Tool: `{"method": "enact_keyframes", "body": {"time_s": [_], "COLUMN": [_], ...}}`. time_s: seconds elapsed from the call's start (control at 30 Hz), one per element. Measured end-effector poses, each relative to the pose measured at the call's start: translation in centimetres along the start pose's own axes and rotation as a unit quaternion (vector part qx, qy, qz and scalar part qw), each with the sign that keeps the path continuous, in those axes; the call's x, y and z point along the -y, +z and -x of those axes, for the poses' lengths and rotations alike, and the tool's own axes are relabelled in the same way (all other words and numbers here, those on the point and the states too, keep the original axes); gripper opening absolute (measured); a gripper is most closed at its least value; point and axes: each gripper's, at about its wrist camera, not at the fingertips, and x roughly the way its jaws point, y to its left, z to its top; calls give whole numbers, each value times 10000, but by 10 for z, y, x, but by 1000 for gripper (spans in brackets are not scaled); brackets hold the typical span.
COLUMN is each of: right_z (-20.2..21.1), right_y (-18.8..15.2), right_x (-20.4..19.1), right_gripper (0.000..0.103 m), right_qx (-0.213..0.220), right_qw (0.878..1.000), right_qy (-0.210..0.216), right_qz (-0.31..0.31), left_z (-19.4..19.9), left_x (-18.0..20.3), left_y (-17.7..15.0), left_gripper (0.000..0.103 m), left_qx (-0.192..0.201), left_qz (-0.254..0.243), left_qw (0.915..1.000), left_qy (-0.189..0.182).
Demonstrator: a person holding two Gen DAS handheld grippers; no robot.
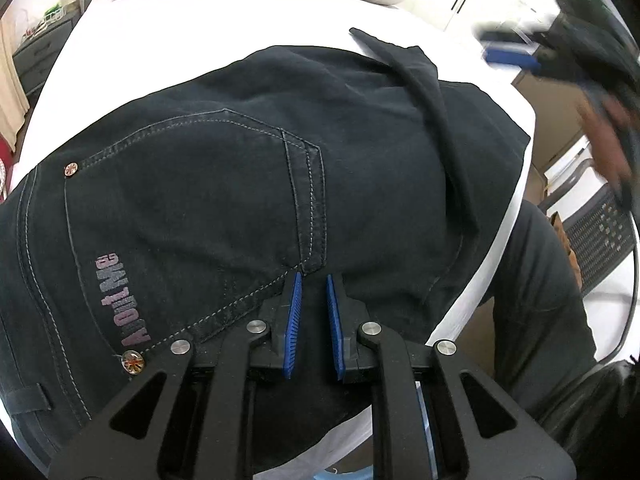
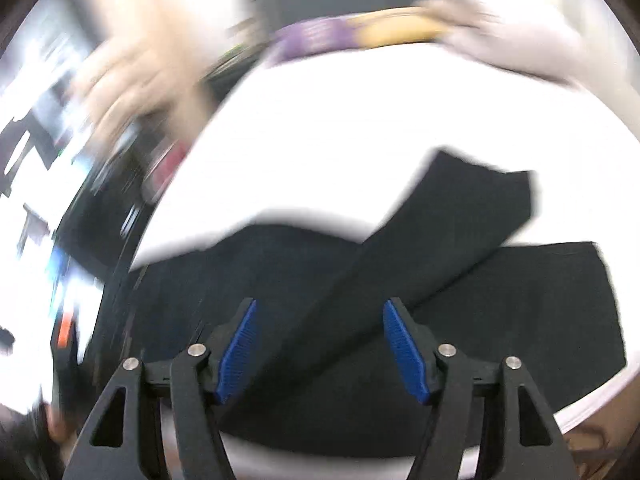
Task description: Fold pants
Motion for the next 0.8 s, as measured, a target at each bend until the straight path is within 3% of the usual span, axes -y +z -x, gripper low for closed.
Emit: {"method": "enact_keyframes", "body": {"time_s": [0.07,0.17,0.27,0.37,0.47,0.53,0.6,0.67,0.8], "right_z": [-28,-74,-125,-174,-201,-199,-189,-170,-94], "right_y": [36,71,99,114,110,109,108,105,74], "right_x": [25,40,45,55,76,87,96,111,151], "right_gripper": [75,75,75,75,60,43,5,5,5], "right_qx": [-79,-281,-447,-781,-1075,-868,-776,-572,351], "right_qw": [9966,9934,9852,9761,9703,9726,9736,9738,9646], "right_qy": [-649,-784,-1388,-1708,-1852,-1720,-1602,-1321,-739], "right_qz": [-505,-792,-898,-1091,-1122,-1298,-1426,-1762,-2508], "left_z": [-8,-10,-10,-11,-11,-11,-11,-10,-10], "left_x": [-2,-6,-8,-12,-14,-15,-16,-15,-13], "left_y": [1,-2,-2,-2,1,2,3,4,5], "left_gripper": [13,13,13,13,13,13,13,13,13], "left_qx": [3,16,11,-29,-58,-65,-68,-75,-77], "left_qz": [79,203,290,309,326,338,322,283,258], "left_qw": [10000,9998,9996,9995,9994,9993,9994,9995,9996], "left_qy": [-18,-23,-42,-69,-100,-112,-100,-80,-37]}}
